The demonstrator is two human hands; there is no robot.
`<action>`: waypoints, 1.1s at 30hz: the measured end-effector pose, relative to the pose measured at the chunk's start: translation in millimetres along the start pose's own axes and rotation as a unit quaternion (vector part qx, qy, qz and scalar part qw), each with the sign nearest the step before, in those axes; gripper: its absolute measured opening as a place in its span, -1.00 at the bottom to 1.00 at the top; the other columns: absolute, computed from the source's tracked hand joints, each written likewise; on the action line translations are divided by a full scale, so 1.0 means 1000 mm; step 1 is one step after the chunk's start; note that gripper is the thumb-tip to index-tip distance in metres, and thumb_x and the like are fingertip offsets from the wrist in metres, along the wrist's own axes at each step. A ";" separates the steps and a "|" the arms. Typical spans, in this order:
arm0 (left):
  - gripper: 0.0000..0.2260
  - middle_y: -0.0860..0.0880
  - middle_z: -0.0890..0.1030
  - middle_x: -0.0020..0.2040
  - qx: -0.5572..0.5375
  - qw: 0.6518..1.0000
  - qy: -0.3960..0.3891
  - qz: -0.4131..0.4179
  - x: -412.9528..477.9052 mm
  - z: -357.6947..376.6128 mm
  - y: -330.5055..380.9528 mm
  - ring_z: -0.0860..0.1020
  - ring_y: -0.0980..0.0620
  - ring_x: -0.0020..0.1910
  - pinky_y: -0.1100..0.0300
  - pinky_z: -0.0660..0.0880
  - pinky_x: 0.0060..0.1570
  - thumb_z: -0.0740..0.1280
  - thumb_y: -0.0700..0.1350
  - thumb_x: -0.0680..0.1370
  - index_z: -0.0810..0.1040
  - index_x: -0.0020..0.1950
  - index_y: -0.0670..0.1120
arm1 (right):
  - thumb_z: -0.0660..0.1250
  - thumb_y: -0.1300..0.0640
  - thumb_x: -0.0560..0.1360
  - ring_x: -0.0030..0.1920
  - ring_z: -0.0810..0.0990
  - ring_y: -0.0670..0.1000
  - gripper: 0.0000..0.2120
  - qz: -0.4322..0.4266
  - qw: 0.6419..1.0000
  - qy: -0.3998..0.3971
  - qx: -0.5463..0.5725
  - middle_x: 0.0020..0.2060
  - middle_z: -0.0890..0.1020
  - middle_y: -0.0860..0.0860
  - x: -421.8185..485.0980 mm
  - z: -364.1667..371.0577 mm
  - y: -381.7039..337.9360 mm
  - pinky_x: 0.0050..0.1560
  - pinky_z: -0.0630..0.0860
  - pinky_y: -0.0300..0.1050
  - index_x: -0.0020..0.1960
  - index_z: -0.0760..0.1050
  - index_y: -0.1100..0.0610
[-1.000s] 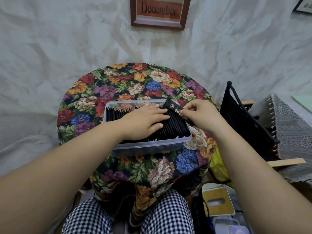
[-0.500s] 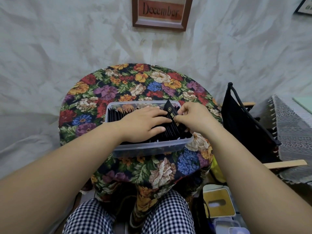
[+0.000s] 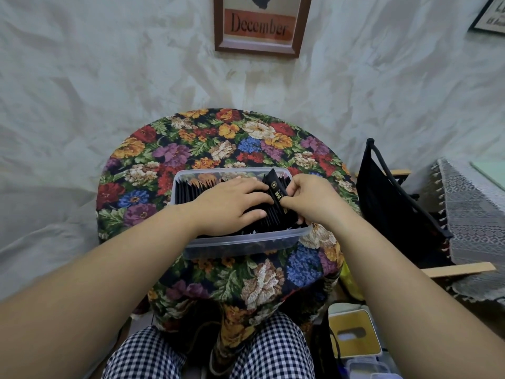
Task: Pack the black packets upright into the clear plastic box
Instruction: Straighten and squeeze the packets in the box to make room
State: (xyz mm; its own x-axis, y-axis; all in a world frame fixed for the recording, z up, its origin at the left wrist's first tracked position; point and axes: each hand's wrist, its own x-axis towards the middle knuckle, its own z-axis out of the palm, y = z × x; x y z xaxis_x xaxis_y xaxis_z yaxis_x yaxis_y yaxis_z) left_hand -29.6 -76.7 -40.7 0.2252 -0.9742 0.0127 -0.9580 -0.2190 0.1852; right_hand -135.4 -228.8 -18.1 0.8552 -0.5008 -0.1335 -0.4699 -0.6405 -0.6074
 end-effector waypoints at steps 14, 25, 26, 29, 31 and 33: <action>-0.61 0.08 0.14 0.53 0.018 1.000 0.004 0.009 0.001 0.002 -0.001 0.07 0.07 0.50 0.23 -0.06 0.41 0.03 0.08 0.64 0.28 0.45 0.04 | 0.34 0.19 0.47 -0.63 0.50 -0.13 -0.87 0.005 1.000 0.008 -0.017 -0.43 0.54 0.04 0.000 0.000 0.001 -0.58 0.39 -0.25 -0.17 0.39 0.14; -0.46 0.07 0.28 0.47 0.048 0.998 0.017 0.021 0.003 0.003 -0.002 0.17 0.04 0.45 0.23 -0.02 0.40 -0.10 0.18 0.54 0.20 0.50 0.07 | 0.37 0.17 0.45 -0.49 0.57 -0.04 -0.92 -0.030 0.996 0.024 -0.075 -0.37 0.55 -0.03 0.006 0.001 -0.004 -0.48 0.53 -0.19 -0.16 0.47 0.07; -0.45 0.07 0.29 0.47 0.051 0.998 0.018 0.022 0.003 0.004 -0.003 0.18 0.03 0.44 0.22 -0.01 0.40 -0.11 0.18 0.54 0.20 0.50 0.06 | 0.38 0.16 0.45 -0.44 0.56 -0.04 -0.95 -0.038 0.995 0.030 -0.089 -0.35 0.55 -0.04 0.006 0.001 -0.005 -0.38 0.56 -0.15 -0.09 0.53 0.08; -0.43 0.07 0.33 0.44 0.055 0.998 0.027 0.028 0.003 0.005 -0.004 0.21 0.02 0.42 0.18 0.04 0.40 -0.14 0.21 0.55 0.28 0.47 0.05 | 0.37 0.09 0.47 -0.20 0.56 0.00 -0.72 -0.070 0.984 0.041 -0.155 -0.17 0.64 0.01 0.004 0.005 -0.003 -0.18 0.48 -0.17 0.18 0.58 0.05; -0.50 0.07 0.33 0.44 0.053 0.998 0.027 0.027 0.003 0.005 -0.005 0.21 0.02 0.42 0.18 0.04 0.40 -0.07 0.18 0.60 0.30 0.46 0.04 | 0.33 0.06 0.50 -0.04 0.60 0.04 -0.65 -0.091 0.978 0.048 -0.181 -0.02 0.67 0.06 0.001 0.008 0.000 -0.15 0.44 -0.19 0.28 0.53 0.03; -0.53 0.06 0.34 0.43 0.048 0.998 0.025 0.029 0.004 0.005 -0.006 0.22 0.02 0.42 0.18 0.04 0.40 -0.04 0.18 0.62 0.32 0.45 0.03 | 0.29 0.04 0.53 0.05 0.59 0.07 -0.60 -0.101 0.972 0.050 -0.207 0.07 0.65 0.07 -0.003 0.011 0.002 -0.08 0.50 -0.14 0.36 0.46 0.01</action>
State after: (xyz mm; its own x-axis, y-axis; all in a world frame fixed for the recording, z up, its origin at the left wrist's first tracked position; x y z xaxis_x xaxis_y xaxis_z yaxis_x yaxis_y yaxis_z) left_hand -24.3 -79.4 -47.0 0.1750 -0.9821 0.0697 -0.9818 -0.1687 0.0876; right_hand -136.1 -222.2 -27.6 0.9231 -0.3819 0.0445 -0.3607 -0.9004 -0.2432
